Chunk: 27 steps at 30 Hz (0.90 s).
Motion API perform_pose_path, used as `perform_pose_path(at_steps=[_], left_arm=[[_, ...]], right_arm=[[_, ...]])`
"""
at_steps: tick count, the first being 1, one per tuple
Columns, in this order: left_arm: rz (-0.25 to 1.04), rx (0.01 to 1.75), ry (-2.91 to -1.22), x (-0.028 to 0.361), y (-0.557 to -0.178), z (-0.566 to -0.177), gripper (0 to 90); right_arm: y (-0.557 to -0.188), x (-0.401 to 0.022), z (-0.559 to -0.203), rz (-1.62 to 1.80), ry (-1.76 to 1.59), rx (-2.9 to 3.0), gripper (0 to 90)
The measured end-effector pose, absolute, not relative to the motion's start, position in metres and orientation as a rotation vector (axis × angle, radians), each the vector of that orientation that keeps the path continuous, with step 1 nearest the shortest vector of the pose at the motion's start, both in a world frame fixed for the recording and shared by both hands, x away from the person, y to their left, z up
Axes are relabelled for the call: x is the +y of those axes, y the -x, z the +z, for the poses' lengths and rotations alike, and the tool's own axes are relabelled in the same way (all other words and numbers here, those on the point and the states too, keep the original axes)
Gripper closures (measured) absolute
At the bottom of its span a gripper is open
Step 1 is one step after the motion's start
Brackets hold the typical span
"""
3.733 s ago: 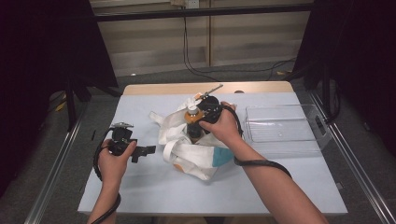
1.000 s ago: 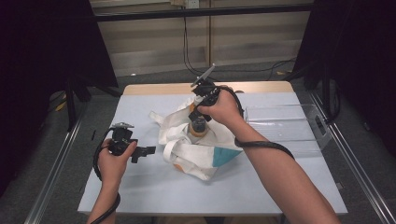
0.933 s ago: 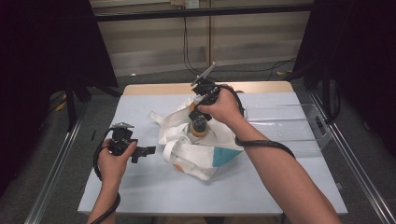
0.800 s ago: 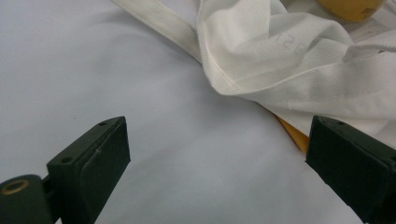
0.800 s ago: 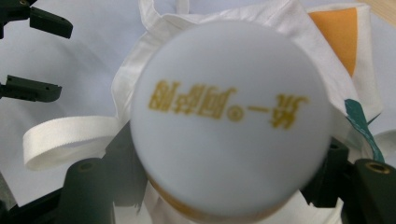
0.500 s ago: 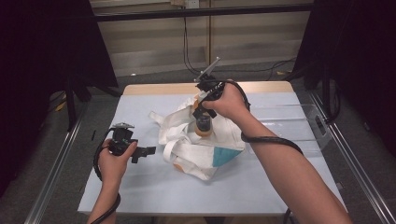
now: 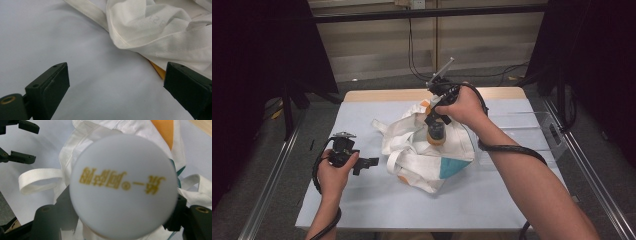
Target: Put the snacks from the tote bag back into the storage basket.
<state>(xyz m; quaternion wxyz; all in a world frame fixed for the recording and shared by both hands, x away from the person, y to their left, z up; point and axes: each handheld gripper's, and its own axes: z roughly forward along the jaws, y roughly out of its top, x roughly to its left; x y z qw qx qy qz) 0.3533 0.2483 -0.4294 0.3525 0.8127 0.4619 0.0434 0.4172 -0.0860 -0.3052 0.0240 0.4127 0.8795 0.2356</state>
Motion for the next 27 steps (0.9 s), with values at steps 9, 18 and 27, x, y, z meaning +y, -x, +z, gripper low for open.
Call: perform_pose_path(at_steps=[9, 18, 27], left_arm=[[0.115, 1.202, -2.103, 0.250, -0.351, -0.429, 6.1], [0.118, 1.204, -2.104, 0.251, -0.350, -0.429, 6.1], [0.117, 1.199, -2.111, 0.249, -0.351, -0.430, 6.1]], right_arm=[[-0.416, -0.092, -0.302, 0.731, -1.272, 2.729, 29.9], [-0.414, -0.096, -0.295, 0.719, -1.275, 2.734, 29.9], [-0.413, -0.102, -0.291, 0.676, -1.269, 2.754, 29.9]])
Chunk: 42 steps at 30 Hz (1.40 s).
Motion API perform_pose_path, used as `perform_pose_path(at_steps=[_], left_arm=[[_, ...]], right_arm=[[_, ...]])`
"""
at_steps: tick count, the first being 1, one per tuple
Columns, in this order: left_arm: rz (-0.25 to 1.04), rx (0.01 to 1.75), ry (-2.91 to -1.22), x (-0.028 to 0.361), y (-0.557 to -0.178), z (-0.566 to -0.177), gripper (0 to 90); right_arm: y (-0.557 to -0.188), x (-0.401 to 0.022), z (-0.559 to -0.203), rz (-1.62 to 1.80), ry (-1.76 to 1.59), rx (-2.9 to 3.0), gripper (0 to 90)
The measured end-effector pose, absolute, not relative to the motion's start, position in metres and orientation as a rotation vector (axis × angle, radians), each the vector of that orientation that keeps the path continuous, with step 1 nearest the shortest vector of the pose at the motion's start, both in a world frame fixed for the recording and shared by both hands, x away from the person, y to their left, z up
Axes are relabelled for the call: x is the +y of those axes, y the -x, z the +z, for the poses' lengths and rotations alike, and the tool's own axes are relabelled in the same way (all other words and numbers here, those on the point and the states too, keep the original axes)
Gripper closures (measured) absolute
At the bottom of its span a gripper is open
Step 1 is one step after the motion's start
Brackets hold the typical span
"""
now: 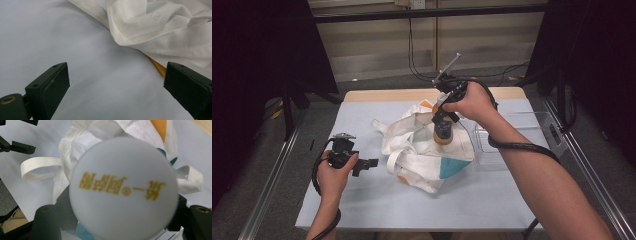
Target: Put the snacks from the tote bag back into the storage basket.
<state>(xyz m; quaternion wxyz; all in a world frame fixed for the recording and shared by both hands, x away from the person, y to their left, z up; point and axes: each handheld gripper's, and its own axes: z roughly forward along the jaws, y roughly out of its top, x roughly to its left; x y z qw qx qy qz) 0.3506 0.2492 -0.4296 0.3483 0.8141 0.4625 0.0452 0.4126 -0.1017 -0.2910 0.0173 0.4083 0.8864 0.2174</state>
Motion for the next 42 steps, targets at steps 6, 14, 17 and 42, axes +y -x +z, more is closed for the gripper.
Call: perform_pose_path(at_steps=[6, 14, 17, 42], left_arm=[[0.113, 1.200, -2.112, 0.249, -0.351, -0.430, 6.1], [0.115, 1.207, -2.107, 0.247, -0.350, -0.430, 6.0], [0.122, 1.206, -2.111, 0.247, -0.351, -0.430, 6.0], [0.119, 1.197, -2.110, 0.246, -0.351, -0.429, 6.0]], right_arm=[[-0.411, -0.107, -0.289, 0.669, -1.280, 2.750, 29.9], [-0.410, -0.116, -0.284, 0.661, -1.288, 2.750, 29.8], [-0.409, -0.119, -0.281, 0.652, -1.302, 2.744, 29.9], [-0.404, -0.149, -0.268, 0.605, -1.329, 2.727, 29.9]])
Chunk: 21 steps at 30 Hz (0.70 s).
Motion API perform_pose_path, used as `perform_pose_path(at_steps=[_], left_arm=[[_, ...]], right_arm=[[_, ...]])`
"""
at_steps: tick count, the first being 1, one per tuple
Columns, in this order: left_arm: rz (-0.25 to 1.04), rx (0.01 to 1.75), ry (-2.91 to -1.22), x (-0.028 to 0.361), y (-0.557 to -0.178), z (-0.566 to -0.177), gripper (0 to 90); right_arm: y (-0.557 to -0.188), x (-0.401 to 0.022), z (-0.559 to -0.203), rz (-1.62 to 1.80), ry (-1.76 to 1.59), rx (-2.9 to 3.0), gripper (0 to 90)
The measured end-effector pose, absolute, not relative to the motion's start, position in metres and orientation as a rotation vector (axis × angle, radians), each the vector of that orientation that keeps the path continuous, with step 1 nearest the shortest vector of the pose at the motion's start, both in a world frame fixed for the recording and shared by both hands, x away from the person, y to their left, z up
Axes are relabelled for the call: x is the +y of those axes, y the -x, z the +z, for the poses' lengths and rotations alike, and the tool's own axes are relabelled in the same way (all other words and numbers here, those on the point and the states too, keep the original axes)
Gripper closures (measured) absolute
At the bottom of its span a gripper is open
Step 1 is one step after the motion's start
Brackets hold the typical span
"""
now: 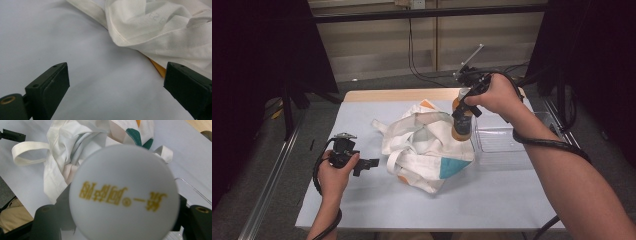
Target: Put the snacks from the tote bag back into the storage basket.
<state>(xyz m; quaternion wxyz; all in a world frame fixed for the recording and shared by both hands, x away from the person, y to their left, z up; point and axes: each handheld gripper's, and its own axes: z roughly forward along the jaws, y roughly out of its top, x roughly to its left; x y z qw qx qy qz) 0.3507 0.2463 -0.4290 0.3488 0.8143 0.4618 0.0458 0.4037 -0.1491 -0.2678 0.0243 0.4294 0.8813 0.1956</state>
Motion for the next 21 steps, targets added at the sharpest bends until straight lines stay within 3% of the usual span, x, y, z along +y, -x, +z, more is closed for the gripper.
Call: perform_pose_path(at_steps=[21], left_arm=[[0.122, 1.201, -2.107, 0.245, -0.351, -0.430, 6.1]], right_arm=[[-0.402, -0.178, -0.267, 0.564, -1.378, 2.709, 29.9]])
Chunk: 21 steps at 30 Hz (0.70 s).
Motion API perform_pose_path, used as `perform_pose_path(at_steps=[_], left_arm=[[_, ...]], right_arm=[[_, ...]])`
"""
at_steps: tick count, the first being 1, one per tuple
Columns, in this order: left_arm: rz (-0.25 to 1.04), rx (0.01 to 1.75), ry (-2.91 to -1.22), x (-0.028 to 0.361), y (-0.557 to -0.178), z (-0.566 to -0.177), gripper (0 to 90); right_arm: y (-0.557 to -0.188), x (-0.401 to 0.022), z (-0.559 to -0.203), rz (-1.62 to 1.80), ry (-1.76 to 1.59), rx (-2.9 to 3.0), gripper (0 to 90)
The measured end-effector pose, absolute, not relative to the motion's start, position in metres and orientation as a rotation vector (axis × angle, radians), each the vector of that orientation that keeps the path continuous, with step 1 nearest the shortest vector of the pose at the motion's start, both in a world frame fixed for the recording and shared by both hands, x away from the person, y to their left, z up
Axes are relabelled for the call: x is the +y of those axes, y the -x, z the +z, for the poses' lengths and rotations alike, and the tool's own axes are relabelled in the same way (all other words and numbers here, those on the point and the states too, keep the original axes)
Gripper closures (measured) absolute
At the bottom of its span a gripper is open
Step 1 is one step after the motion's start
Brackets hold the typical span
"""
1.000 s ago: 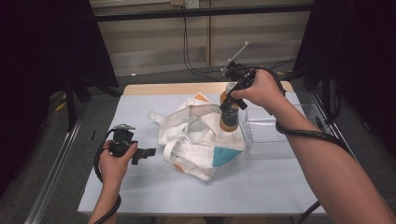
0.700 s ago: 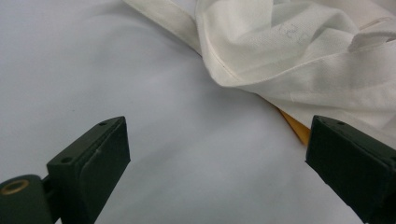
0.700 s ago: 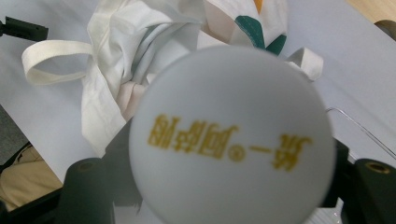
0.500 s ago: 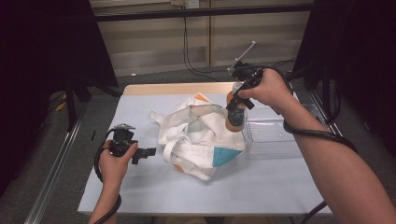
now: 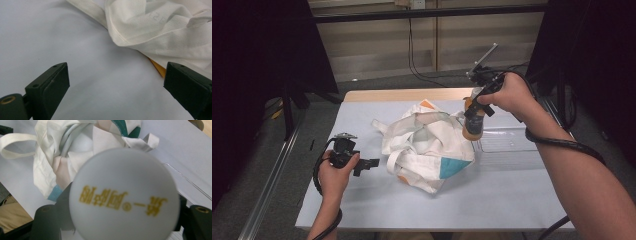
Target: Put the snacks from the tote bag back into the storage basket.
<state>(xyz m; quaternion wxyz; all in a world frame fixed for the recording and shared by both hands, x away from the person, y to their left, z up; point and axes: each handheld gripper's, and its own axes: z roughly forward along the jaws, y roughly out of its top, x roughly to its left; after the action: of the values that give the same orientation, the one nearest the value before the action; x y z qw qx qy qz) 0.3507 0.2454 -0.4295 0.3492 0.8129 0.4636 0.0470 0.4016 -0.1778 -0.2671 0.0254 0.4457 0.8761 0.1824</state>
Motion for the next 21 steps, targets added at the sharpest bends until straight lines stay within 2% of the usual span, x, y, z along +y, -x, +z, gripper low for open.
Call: perform_pose_path(at_steps=[21], left_arm=[[0.125, 1.198, -2.119, 0.246, -0.351, -0.429, 6.1]], right_arm=[[-0.395, -0.208, -0.272, 0.531, -1.448, 2.668, 29.9]])
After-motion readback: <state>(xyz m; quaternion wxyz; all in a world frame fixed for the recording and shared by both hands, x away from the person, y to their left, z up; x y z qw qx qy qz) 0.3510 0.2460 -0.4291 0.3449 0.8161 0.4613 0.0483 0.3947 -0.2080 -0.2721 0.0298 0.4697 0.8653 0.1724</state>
